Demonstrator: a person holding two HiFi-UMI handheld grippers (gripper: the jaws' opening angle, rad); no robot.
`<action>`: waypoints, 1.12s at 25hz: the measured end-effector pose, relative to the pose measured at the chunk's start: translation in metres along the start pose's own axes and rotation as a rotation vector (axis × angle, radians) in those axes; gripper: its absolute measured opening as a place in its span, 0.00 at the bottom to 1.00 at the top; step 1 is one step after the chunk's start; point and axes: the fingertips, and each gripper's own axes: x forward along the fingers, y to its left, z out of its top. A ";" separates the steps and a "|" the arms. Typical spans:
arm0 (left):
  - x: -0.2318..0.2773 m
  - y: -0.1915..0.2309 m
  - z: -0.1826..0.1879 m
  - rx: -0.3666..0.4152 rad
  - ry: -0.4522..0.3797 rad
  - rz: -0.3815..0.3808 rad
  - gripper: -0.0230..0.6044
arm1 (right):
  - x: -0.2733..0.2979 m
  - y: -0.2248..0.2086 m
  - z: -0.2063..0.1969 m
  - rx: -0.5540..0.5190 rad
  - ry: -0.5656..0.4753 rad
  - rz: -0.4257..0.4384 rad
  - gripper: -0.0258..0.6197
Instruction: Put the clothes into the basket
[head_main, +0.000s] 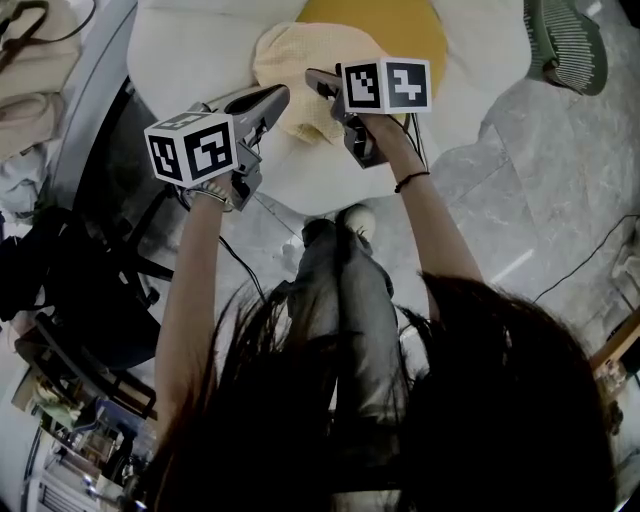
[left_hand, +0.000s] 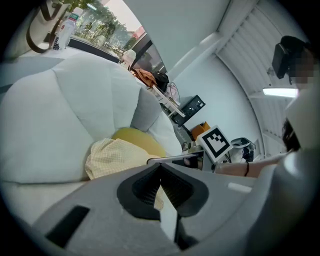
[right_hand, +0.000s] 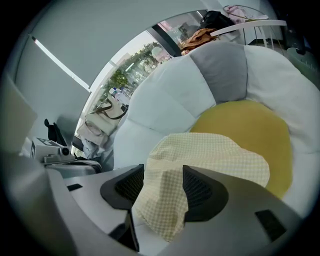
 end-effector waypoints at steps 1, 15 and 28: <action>0.002 0.002 -0.001 -0.001 -0.002 -0.001 0.05 | 0.003 -0.004 -0.003 -0.010 0.009 -0.009 0.36; 0.025 0.035 -0.031 -0.020 -0.027 -0.009 0.05 | 0.053 -0.033 -0.028 -0.011 0.041 -0.008 0.37; 0.033 0.060 -0.037 -0.034 -0.074 -0.033 0.05 | 0.096 -0.042 -0.039 -0.160 0.151 -0.086 0.37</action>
